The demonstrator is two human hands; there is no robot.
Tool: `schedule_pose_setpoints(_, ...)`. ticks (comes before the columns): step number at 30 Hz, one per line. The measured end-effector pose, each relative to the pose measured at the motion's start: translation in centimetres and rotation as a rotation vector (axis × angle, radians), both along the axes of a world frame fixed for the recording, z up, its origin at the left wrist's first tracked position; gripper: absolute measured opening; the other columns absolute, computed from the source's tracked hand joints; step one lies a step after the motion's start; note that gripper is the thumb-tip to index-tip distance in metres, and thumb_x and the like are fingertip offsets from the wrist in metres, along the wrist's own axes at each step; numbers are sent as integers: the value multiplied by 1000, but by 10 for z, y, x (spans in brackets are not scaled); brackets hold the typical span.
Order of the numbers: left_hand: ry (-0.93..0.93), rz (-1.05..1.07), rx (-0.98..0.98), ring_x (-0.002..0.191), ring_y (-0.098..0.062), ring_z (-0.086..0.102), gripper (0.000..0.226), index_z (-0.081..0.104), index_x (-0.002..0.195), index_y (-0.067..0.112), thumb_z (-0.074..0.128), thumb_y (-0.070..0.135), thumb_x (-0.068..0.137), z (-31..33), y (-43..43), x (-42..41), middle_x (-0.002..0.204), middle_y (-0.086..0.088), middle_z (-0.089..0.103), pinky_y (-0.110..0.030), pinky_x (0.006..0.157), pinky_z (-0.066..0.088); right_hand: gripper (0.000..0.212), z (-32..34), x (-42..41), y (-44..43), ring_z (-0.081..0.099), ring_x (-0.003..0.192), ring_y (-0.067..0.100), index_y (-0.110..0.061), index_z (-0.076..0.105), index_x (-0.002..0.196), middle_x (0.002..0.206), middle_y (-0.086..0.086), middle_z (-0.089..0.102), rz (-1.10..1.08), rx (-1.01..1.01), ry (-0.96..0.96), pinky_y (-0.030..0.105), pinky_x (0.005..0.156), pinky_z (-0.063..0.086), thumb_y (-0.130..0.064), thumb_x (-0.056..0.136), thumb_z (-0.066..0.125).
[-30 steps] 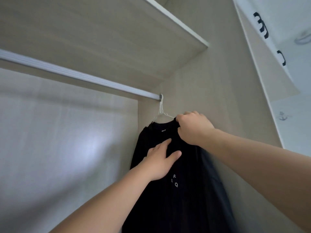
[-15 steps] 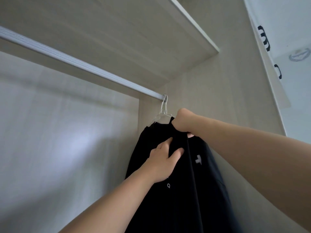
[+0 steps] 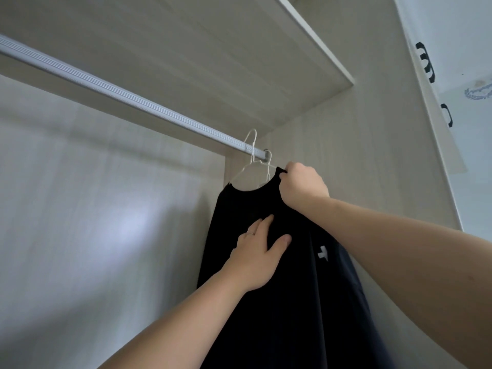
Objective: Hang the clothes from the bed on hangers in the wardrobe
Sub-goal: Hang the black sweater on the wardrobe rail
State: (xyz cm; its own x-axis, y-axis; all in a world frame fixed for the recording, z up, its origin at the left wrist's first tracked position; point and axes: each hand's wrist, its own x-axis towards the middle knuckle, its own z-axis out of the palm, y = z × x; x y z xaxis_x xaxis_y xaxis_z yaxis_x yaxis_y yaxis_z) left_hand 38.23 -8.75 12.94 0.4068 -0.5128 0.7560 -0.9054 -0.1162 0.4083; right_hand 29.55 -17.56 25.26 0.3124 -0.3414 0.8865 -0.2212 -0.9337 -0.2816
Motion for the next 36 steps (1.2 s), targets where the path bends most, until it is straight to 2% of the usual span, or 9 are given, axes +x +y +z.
schedule_pose_setpoints(6,-196,206,-223,151,-17,10,64,21,155,34,34,60,98,7,-12,-33,165,5,17,-43,121,18,24,-5,-57,-21,52,81,35,-14,53,96,88,9,58,-14,-157,-78,36,68,42,-33,99,38)
schedule_pose_setpoints(10,-300,349,-441,153,-22,3,70,21,154,30,21,63,92,9,-41,-74,166,2,17,-52,120,9,22,-17,-127,-53,56,85,37,-21,52,100,91,8,62,-104,-290,-69,38,68,44,-39,100,37)
schedule_pose_setpoints(13,-334,345,-507,154,-25,1,69,18,154,28,26,58,93,16,-74,-115,166,-2,14,-55,120,5,23,-21,-193,-83,56,82,35,-25,50,101,87,7,61,-198,-330,-68,37,64,43,-41,102,34)
schedule_pose_setpoints(17,-347,261,-492,154,-27,-2,69,15,156,27,29,56,95,21,-125,-188,167,-3,9,-55,121,1,23,-24,-288,-130,53,78,32,-25,51,98,80,3,58,-314,-245,-118,38,67,43,-41,101,34)
schedule_pose_setpoints(22,-370,122,-474,154,-27,0,70,13,157,26,29,56,96,12,-194,-301,167,-4,8,-55,121,3,25,-34,-422,-190,56,83,34,-20,56,98,86,7,61,-426,-139,-158,42,74,49,-38,100,39)
schedule_pose_setpoints(30,-232,-111,-445,154,-27,-1,70,6,158,24,29,55,99,-22,-313,-469,168,-3,6,-52,122,0,22,-72,-626,-251,56,88,31,-23,57,95,89,3,61,-670,-49,-199,45,83,49,-38,98,42)
schedule_pose_setpoints(33,-161,-227,-412,152,-28,14,69,11,157,22,33,51,99,-41,-352,-520,163,-3,23,-52,121,7,21,-90,-692,-265,55,84,29,-23,56,92,84,0,59,-765,-37,-190,43,79,48,-37,98,42)
schedule_pose_setpoints(36,-96,-352,-366,134,-29,42,60,23,154,20,37,45,101,-66,-392,-564,147,-6,45,-48,113,28,21,-118,-750,-278,54,83,28,-23,56,94,84,-1,59,-879,14,-191,40,76,46,-37,98,42)
